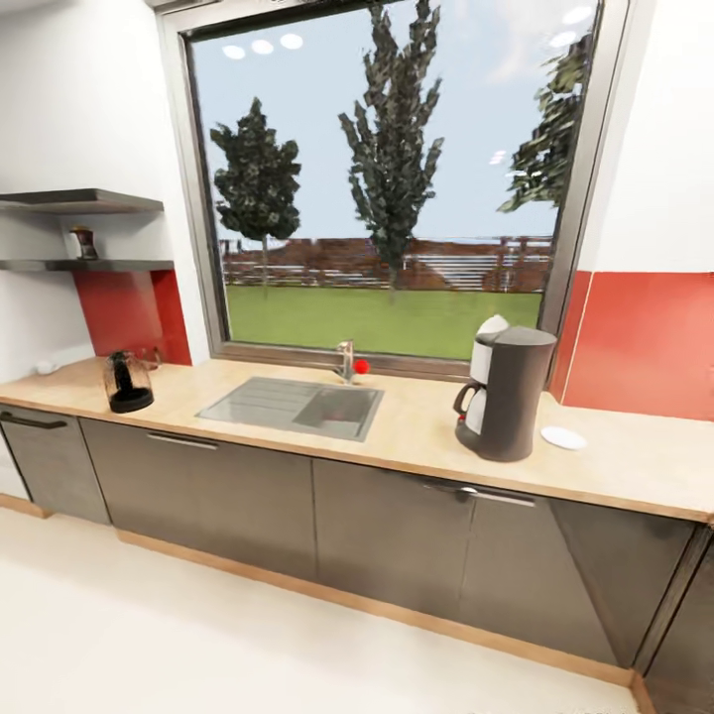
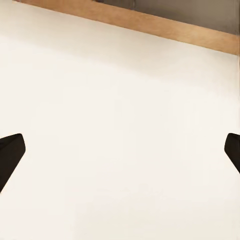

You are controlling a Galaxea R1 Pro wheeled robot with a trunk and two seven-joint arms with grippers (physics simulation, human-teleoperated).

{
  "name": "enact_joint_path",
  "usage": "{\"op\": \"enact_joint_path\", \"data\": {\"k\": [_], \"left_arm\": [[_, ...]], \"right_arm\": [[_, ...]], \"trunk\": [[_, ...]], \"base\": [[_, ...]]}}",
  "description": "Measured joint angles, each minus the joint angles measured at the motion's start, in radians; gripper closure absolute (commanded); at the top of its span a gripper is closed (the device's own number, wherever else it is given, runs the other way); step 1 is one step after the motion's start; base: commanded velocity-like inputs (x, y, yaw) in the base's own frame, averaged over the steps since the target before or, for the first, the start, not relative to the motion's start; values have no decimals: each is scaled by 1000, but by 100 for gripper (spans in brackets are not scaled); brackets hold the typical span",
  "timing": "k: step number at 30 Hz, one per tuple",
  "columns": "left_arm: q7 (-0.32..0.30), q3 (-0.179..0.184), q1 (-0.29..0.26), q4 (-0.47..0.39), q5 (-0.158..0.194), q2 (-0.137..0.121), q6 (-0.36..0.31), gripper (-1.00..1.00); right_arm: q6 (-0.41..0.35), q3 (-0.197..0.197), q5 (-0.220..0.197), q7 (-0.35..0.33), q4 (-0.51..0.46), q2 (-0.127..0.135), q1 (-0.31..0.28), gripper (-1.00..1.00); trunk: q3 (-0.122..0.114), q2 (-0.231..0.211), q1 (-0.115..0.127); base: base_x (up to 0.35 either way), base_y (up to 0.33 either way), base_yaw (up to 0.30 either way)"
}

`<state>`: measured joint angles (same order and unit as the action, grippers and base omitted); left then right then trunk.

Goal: Set up a coffee station on the kitchen countertop: keep the coffee maker on the countertop, move the bottle of coffee from the kitchen shelf to the counter next to the coffee maker, place a paper coffee filter on top of the coffee maker, put the saucer next to the coffee maker with the coffee cup on the saucer, and place the electric kettle next to the coffee maker.

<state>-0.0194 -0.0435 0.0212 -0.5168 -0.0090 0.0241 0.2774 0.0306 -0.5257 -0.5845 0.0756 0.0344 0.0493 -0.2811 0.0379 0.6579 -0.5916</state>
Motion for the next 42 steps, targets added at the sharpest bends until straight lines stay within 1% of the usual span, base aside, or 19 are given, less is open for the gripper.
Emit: {"op": "enact_joint_path", "data": {"k": [3, 6, 12, 15, 16, 17, 18, 20, 26, 42], "left_arm": [[0, 0, 0, 4, 0, 0, 20, -100], [1, 0, 0, 8, 0, 0, 26, -100], [2, 0, 0, 11, 1, -3, 27, -100], [5, -5, 0, 9, 3, -9, 19, -100], [8, -7, 0, 8, 4, -13, 17, -100], [12, -13, 0, 2, 16, -33, -2, -100], [12, -14, 0, -2, 36, -45, -20, -100], [11, -15, 0, -4, 53, -50, -29, -100], [10, -15, 0, -5, 64, -53, -34, -100], [10, -15, 0, -4, 62, -52, -35, -100]], "right_arm": [[0, 0, 0, 0, 0, 0, 0, -100], [1, 0, 0, 0, 0, 0, 0, -100], [1, 0, 0, 1, 0, 3, 0, -100], [2, 0, 0, 1, 0, 4, 0, -100], [2, 0, 0, 1, 0, 5, 0, -100], [3, 0, 0, 1, 0, 6, 0, -100], [3, 0, 0, 1, 0, 6, 0, -100], [3, 0, 0, 1, 0, 6, 0, -100], [3, 0, 0, 1, 0, 7, 0, -100], [-6, 3, -6, 0, 0, 10, 0, -100]], "trunk": [[-2, 0, 0], [-2, 0, 0], [-2, 0, 0], [-2, 0, 0], [-2, 0, 0], [-2, 0, 0], [-2, 0, 1], [-2, 0, 1], [-2, 0, 1], [-2, 0, 0]], "base": [[31, 42, -68], [137, 161, -28], [241, 237, -5], [264, 250, 0], [271, 249, 0], [277, 242, 0], [280, 239, 0], [283, 236, 0], [285, 233, 0], [279, 238, 0]]}}
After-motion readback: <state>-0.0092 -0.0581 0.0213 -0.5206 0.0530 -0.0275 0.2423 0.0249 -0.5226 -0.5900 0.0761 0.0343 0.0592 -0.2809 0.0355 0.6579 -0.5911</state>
